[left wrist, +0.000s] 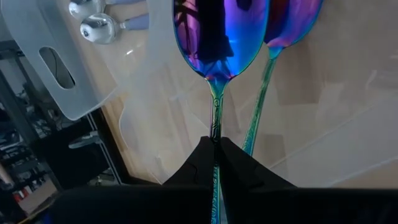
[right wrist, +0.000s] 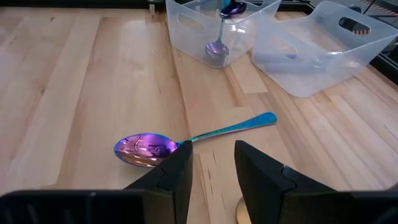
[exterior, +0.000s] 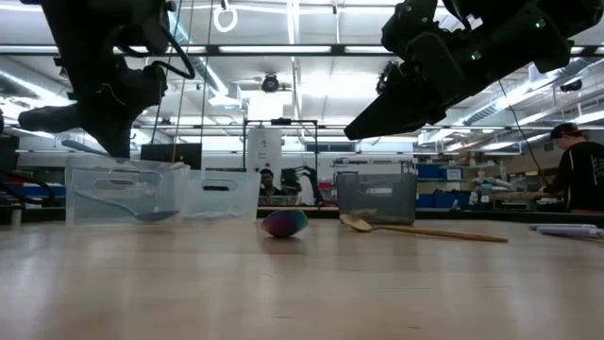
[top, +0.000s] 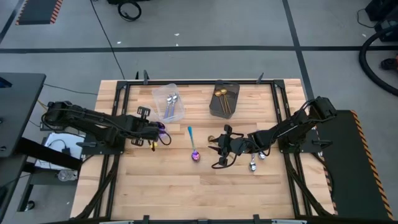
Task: Sort silverware by color (type)
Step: Put the blue spoon into the left transparent bin
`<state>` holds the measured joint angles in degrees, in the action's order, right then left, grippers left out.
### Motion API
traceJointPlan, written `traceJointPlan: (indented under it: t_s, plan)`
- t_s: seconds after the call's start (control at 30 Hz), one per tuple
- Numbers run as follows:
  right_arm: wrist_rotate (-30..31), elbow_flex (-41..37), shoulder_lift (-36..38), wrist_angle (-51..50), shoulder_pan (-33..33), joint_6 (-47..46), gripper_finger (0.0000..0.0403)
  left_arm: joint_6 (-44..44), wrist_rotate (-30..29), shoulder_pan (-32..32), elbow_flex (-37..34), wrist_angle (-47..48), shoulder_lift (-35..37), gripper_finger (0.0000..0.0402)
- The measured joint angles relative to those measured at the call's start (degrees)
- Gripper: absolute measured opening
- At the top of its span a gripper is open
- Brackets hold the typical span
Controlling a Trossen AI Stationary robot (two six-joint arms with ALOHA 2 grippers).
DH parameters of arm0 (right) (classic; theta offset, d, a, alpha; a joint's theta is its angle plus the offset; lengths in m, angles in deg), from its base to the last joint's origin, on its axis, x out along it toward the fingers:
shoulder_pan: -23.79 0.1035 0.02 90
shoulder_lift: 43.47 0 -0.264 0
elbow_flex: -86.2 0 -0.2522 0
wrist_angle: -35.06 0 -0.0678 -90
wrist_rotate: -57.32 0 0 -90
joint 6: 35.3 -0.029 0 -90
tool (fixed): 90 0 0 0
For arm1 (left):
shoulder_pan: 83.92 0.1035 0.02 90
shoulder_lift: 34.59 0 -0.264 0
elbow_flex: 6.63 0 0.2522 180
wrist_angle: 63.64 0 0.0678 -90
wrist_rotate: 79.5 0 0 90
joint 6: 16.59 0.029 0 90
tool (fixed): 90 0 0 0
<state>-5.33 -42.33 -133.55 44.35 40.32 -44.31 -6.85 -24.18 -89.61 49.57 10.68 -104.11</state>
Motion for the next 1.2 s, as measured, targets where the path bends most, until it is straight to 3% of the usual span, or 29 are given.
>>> traceJointPlan:
  t_s: [0.2,0.63,0.87,1.2]
  plan:
    - [0.0,0.0,0.0,0.0,0.0,0.0,0.0129,3.9,0.3,1.8,0.0,-0.5,0.0,0.0014]
    - [0.0,0.0,0.0,0.0,0.0,-0.2,0.0129,17.4,7.6,8.1,-2.9,-8.0,0.0,0.0014]
    - [0.0,0.0,0.0,0.5,0.0,-0.1,0.0129,17.9,7.7,8.8,-5.4,-11.7,0.0,0.0016]
    - [0.0,0.0,0.0,0.5,0.0,-0.1,0.0129,17.9,7.6,8.8,-5.5,-11.7,-0.1,0.0054]
